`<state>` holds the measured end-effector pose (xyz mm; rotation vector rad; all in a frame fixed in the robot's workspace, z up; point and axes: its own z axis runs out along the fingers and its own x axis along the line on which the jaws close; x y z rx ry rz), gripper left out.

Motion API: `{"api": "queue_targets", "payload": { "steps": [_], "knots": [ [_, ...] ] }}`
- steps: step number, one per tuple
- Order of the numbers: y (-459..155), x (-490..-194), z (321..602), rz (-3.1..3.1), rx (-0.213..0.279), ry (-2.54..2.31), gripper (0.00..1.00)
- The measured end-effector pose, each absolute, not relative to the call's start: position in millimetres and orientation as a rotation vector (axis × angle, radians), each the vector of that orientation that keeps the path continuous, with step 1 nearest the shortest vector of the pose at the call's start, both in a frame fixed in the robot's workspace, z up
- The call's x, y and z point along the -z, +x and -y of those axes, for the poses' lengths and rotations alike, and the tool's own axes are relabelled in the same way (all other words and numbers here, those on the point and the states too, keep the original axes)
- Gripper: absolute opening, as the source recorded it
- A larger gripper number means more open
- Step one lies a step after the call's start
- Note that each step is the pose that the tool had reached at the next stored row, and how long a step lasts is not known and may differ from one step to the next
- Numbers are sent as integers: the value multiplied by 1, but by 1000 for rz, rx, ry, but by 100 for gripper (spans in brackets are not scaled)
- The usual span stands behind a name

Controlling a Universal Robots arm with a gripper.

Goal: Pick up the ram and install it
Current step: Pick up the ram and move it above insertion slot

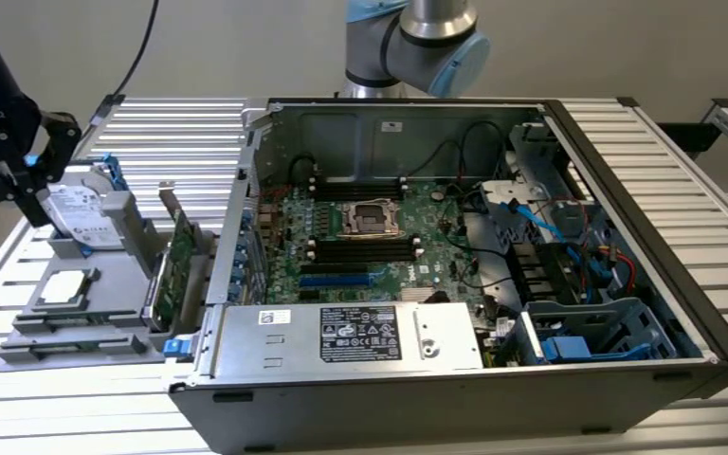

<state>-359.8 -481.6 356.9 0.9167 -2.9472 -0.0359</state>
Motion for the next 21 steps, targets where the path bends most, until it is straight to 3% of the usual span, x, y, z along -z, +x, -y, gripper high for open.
{"api": "queue_targets", "payload": {
  "steps": [21],
  "knots": [
    [-360,-353,482,2716,19,1459,11]
  ]
}}
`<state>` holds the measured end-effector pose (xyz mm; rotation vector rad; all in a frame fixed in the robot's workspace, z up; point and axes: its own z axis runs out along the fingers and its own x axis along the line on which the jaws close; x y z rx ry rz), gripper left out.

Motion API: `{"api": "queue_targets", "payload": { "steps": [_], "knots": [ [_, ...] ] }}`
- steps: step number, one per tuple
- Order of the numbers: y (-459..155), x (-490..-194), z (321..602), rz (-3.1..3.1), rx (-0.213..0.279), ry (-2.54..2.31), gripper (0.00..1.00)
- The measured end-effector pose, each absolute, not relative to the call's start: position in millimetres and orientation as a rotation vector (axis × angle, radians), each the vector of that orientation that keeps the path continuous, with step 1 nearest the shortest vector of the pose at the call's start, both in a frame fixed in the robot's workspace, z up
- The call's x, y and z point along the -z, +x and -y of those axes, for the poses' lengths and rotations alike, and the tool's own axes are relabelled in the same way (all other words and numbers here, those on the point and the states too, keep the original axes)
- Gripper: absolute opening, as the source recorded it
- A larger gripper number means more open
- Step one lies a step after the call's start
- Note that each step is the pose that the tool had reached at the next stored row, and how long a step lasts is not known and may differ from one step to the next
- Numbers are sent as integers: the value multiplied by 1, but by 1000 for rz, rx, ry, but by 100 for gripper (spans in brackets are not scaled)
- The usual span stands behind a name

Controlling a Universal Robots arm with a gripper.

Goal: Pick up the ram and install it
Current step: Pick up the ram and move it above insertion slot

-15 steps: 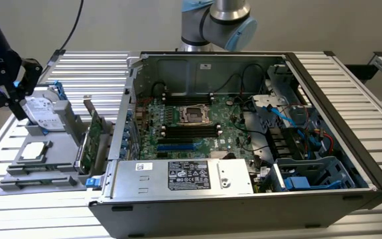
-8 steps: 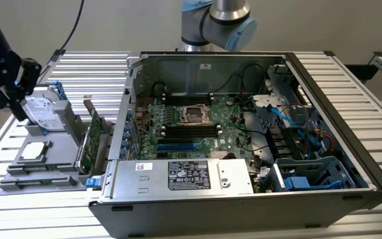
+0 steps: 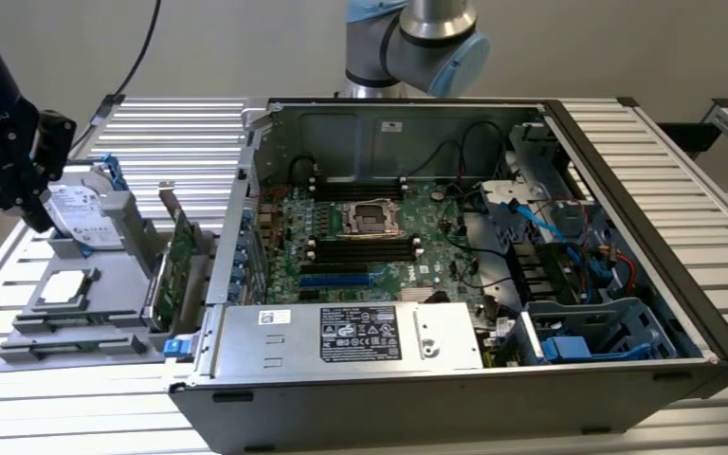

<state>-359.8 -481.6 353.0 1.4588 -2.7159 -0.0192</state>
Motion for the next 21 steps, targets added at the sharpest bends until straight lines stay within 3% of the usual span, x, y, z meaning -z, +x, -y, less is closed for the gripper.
{"api": "queue_targets", "payload": {
  "steps": [21],
  "knots": [
    [-360,-350,482,2387,2,1944,11]
  ]
}}
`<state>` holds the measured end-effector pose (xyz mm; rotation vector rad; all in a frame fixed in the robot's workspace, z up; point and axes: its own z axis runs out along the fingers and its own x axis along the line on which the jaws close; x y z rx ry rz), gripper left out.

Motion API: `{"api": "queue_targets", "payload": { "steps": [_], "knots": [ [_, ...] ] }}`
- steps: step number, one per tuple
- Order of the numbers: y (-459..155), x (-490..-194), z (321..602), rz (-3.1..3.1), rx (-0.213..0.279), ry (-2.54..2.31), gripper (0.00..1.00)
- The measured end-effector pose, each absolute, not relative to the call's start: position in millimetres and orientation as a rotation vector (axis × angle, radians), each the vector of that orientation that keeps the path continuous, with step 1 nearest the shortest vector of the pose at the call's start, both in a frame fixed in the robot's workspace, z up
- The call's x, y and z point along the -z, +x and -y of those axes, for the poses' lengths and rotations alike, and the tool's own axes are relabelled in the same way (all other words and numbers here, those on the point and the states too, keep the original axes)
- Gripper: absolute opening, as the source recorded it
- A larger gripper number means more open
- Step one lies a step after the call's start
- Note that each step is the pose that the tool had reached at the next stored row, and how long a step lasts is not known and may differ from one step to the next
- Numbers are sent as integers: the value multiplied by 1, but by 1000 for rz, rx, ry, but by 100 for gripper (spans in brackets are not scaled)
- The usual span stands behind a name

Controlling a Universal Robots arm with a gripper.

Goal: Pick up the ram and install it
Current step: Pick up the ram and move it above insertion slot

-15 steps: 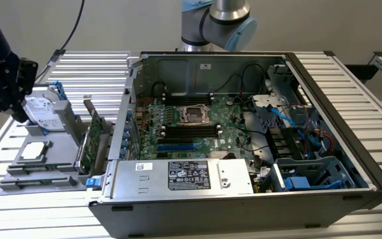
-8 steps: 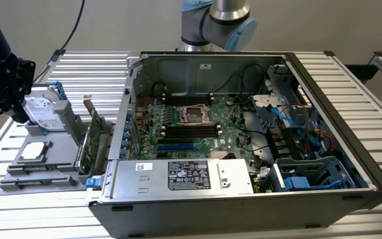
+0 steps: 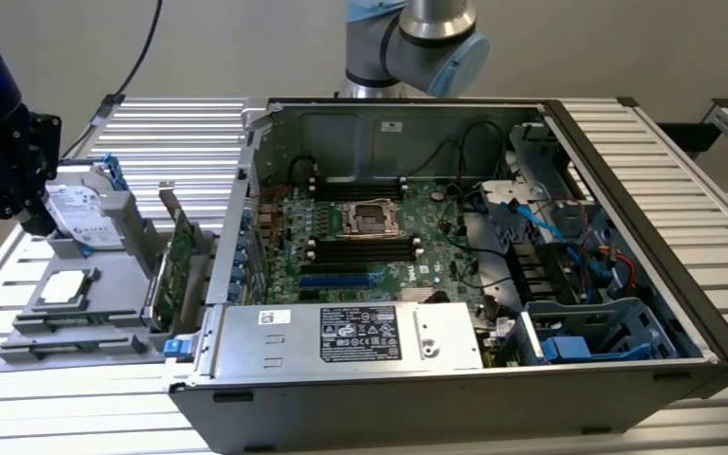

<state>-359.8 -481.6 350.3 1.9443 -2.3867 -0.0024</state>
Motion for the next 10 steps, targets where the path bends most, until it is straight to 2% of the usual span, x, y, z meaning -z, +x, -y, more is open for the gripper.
{"api": "queue_targets", "payload": {
  "steps": [10],
  "knots": [
    [-360,-349,482,2199,-6,2152,11]
  ]
}}
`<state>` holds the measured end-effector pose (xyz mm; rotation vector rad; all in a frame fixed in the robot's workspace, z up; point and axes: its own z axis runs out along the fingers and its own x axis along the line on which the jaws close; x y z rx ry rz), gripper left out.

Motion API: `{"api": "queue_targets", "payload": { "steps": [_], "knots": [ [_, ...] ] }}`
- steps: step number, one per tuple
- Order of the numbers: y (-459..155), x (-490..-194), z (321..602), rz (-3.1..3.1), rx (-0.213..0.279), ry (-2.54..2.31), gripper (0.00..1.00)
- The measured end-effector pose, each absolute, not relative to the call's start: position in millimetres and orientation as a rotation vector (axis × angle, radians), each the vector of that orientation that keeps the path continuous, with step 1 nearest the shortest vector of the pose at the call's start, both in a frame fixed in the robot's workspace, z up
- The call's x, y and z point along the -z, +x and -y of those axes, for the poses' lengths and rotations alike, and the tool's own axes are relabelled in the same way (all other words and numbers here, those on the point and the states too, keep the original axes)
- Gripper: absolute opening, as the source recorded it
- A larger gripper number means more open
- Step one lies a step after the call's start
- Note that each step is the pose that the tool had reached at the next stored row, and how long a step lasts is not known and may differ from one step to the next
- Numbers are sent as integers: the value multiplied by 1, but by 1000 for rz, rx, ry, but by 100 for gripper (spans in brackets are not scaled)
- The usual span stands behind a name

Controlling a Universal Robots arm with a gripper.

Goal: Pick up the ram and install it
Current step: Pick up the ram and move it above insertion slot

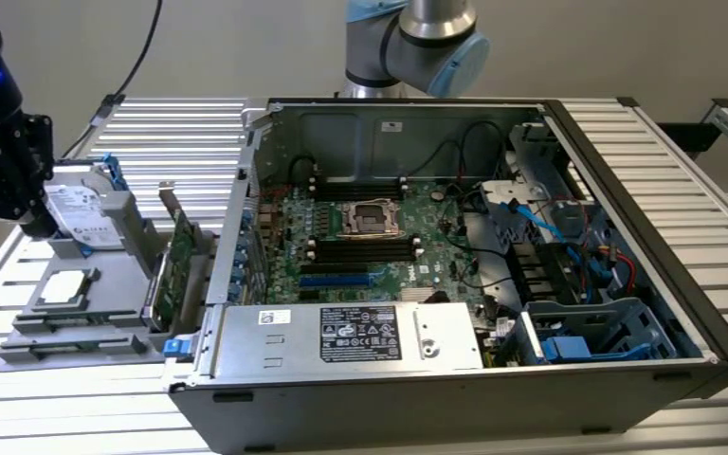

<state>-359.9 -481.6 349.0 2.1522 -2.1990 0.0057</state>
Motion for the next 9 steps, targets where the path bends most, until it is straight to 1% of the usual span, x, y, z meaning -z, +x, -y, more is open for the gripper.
{"api": "queue_targets", "payload": {
  "steps": [6,8,9],
  "knots": [
    [-360,-349,482,2153,-11,2196,12],
    [-360,-349,482,2152,-11,2196,23],
    [-360,-349,482,2152,-11,2196,23]
  ]
}}
